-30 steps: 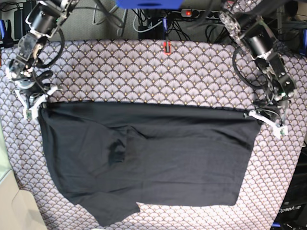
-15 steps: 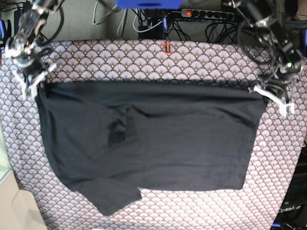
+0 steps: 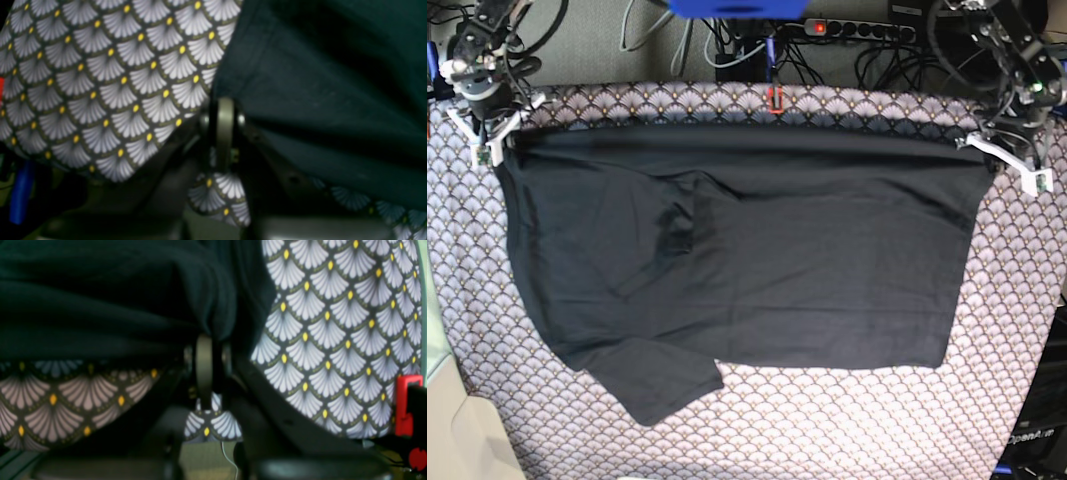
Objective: Fold the T-shirt properly
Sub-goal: 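Pull the shirt edge back toward the robot with both grippers, then release the shirt and raise both grippers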
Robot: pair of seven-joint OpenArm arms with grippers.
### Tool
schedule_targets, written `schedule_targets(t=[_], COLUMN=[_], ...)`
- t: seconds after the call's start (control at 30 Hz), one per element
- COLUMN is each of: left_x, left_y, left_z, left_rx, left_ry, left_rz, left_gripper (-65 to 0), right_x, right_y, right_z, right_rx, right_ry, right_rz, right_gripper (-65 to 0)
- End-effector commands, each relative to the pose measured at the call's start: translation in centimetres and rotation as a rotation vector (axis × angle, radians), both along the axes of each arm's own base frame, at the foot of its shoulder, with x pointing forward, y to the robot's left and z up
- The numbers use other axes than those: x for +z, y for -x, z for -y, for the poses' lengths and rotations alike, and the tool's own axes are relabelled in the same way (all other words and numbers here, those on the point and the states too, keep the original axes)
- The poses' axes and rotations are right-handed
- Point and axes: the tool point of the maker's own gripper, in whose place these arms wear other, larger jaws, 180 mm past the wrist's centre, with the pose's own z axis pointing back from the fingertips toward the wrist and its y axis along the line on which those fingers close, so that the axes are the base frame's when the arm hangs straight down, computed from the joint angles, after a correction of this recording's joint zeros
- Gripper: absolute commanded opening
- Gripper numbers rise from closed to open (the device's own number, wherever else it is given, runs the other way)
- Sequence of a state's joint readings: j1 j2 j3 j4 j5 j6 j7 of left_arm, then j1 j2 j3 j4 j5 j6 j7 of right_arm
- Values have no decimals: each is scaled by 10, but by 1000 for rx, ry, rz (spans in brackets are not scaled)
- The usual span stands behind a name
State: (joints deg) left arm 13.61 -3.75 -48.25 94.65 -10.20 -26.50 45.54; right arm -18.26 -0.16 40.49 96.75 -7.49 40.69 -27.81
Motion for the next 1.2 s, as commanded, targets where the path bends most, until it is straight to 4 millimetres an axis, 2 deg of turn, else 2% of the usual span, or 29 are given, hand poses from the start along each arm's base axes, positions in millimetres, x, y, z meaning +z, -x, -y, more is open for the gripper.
schedule_targets(t=[0.0,0.27,0.47,0.53,0.63,0.8,0.83,0.93,1.17], left_x=[8,7,7,6,7,10,11,13,16], left_y=[1,1,1,0,6,7,9,13,14], left_z=[-14,-10,-6,3,0,-10,-13,-21,-21], left_rx=[19,16,-22,-84,-72,-37,-27,-2,-14], left_ry=[-38,-24,-23,-15,-9,-12,-13,-18,-27], left_rz=[20,18,26,25,40,50,50,57,58], left_gripper=[-650,-644,-410,-365,-368,-367,-367,-366,-356], right_x=[9,6,-6,-6,-7,-9,-11,-16,-14], right_y=[-3,0,18,23,27,28,34,36,35], right_z=[9,9,29,36,36,35,35,24,25], right_rx=[-8,-17,-103,-127,-128,-123,-121,-68,-64], right_ry=[30,24,7,12,10,12,14,11,15], right_rz=[27,15,-16,-18,-26,-34,-48,-76,-71], right_gripper=[-650,-641,-488,-438,-399,-373,-369,-343,-320])
